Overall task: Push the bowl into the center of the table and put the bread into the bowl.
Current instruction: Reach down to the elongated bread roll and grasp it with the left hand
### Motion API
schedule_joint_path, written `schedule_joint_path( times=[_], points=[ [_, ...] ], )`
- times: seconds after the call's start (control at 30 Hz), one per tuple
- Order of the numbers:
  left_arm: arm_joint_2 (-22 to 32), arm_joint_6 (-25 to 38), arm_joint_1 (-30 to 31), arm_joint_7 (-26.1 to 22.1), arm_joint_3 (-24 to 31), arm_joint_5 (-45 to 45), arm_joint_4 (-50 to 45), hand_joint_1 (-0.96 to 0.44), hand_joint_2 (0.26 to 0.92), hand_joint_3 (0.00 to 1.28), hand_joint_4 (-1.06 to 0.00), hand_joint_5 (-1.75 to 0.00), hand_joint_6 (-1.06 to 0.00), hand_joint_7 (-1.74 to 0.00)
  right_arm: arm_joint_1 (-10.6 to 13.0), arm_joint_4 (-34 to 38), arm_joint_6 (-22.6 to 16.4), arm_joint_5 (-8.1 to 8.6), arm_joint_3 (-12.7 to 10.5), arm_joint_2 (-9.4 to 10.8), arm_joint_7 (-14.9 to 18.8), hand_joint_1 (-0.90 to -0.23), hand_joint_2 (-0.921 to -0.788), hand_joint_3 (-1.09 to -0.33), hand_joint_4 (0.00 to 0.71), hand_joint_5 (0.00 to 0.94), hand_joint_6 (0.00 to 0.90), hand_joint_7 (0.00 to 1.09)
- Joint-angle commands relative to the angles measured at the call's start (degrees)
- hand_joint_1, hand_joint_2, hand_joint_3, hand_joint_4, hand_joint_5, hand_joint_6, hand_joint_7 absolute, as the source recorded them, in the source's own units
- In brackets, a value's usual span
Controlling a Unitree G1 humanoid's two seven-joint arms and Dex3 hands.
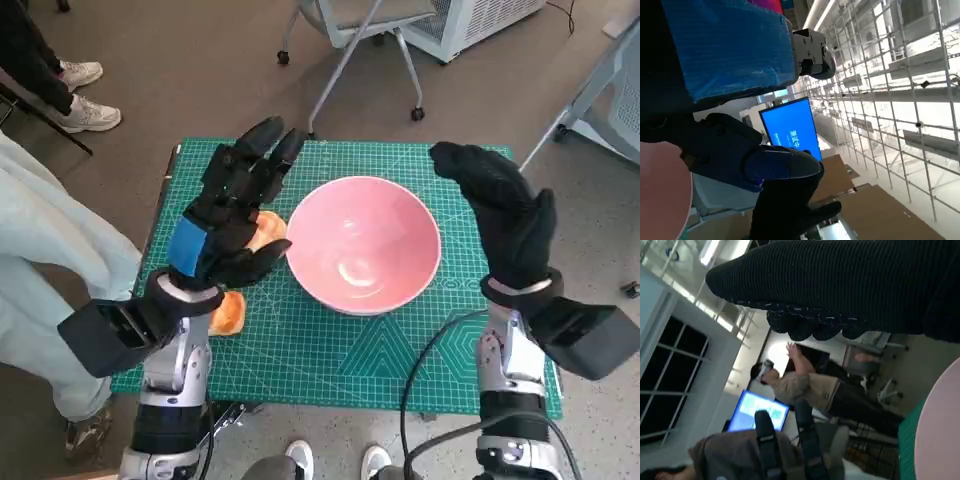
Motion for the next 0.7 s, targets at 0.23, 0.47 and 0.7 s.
schedule_joint_path(
  times=[0.23,0.47,0.7],
  points=[
    [12.10,-1.77,0.41,-4.53,4.38,2.77,-2.83,-0.52,0.921,0.26,-0.21,-0.01,0.00,-0.52,0.99,0.47,1.29,0.36,0.85,0.38,0.04,-0.674,-0.921,-0.739,0.178,0.000,0.095,0.43],
    [29.69,8.08,3.94,-9.03,9.53,7.64,-11.01,-0.27,0.746,0.07,-0.26,-0.02,-0.11,-0.51,1.01,0.69,0.87,0.00,0.62,-0.01,-0.24,-0.663,-0.921,-0.742,0.171,0.001,0.088,0.44],
    [47.56,36.94,12.77,-13.46,14.94,13.58,-29.62,-0.10,0.693,0.02,-0.19,0.00,-0.26,-0.18,0.88,1.35,0.15,-0.33,-0.21,-0.59,-1.09,-0.663,-0.921,-0.746,0.171,0.003,0.084,0.45]
  ],
)
